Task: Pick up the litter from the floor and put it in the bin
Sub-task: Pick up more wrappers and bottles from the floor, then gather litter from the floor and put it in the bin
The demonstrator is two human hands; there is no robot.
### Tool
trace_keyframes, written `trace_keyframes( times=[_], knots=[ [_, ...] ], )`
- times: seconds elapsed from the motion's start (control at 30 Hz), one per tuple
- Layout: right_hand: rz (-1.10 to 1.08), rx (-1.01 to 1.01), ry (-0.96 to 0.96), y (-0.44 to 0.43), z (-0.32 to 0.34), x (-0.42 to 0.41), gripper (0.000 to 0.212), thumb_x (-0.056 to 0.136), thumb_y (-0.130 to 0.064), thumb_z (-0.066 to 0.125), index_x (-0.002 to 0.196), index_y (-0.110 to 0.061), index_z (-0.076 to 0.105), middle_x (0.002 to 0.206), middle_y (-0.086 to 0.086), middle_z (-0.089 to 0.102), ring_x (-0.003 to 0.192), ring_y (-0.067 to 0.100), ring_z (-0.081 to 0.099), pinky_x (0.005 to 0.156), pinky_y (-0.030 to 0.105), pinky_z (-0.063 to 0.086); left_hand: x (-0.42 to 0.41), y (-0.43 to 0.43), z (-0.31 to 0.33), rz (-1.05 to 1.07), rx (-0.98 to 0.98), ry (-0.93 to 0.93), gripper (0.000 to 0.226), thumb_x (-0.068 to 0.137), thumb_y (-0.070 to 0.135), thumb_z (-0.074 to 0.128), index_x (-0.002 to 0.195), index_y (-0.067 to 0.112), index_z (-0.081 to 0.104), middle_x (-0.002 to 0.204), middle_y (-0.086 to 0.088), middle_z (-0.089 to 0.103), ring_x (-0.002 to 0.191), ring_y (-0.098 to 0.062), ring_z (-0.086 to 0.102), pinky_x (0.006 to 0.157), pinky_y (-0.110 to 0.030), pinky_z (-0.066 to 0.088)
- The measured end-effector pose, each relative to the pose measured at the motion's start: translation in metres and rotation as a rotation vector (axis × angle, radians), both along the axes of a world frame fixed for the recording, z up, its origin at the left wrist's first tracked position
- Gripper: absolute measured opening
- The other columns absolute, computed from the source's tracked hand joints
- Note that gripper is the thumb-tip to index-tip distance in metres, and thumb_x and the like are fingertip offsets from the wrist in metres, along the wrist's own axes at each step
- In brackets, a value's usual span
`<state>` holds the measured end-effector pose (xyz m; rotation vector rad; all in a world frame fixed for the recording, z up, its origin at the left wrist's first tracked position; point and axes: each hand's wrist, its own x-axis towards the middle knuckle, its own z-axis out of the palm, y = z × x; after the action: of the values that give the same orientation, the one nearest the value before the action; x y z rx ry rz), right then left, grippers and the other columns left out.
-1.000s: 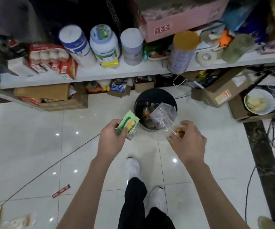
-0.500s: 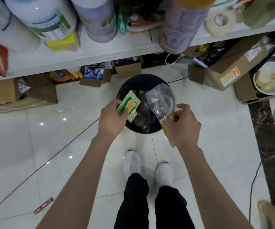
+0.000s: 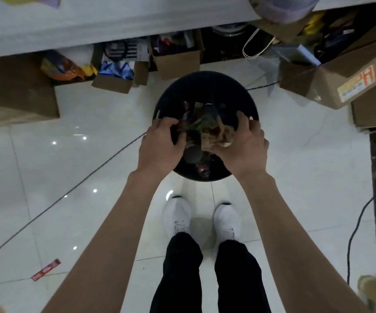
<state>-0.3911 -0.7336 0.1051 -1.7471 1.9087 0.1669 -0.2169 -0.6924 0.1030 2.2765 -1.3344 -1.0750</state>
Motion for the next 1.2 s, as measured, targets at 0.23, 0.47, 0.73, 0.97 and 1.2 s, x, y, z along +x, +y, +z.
trace_keyframes(
  times=[0.23,0.47,0.73,0.97,1.2],
  knots=[
    [0.058,-0.089,-0.087,0.004,0.05,-0.004,0.065,0.086,-0.044,0.067,0.141,-0.02,0.043,0.134,0.01,0.051,0.121,0.031,0.049,0.101,0.045,0.037,0.003,0.015,0.045,0.078,0.009,0.006,0.036,0.092,0.034,0.058,0.125,0.021,0.057,0.121,-0.003,0.056,0.105,-0.021,0.059,0.091,-0.04,0.051],
    [0.116,-0.169,-0.316,0.011,0.143,-0.001,0.054,0.081,-0.03,0.072,0.131,-0.022,0.053,0.12,0.006,0.058,0.106,0.028,0.058,0.093,0.049,0.049,0.0,0.047,0.138,0.274,-0.152,0.005,0.03,0.092,0.032,0.06,0.119,0.019,0.061,0.116,0.0,0.061,0.1,-0.015,0.061,0.085,-0.032,0.051],
    [0.277,-0.097,-0.625,0.048,0.306,0.022,0.043,0.087,-0.03,0.07,0.128,-0.024,0.058,0.12,-0.005,0.059,0.108,0.01,0.057,0.095,0.038,0.051,-0.006,0.12,0.316,0.522,-0.27,0.007,0.027,0.094,0.033,0.058,0.119,0.023,0.06,0.117,0.009,0.059,0.101,-0.005,0.058,0.082,-0.027,0.05],
    [0.518,-0.084,-0.778,0.101,0.446,0.05,0.036,0.087,-0.028,0.071,0.122,-0.023,0.062,0.112,-0.008,0.061,0.101,0.007,0.059,0.09,0.029,0.049,-0.001,0.206,0.475,0.798,-0.399,-0.064,0.025,0.094,0.037,0.058,0.118,0.029,0.06,0.116,0.016,0.06,0.102,-0.001,0.058,0.076,-0.018,0.045],
    [0.793,0.063,-0.866,0.17,0.538,0.089,0.035,0.09,-0.028,0.068,0.124,-0.024,0.059,0.116,-0.01,0.06,0.106,0.004,0.056,0.088,0.015,0.041,-0.002,0.315,0.562,1.119,-0.48,-0.145,0.022,0.093,0.039,0.057,0.113,0.031,0.061,0.114,0.019,0.061,0.101,0.001,0.059,0.073,-0.01,0.041]
  ],
)
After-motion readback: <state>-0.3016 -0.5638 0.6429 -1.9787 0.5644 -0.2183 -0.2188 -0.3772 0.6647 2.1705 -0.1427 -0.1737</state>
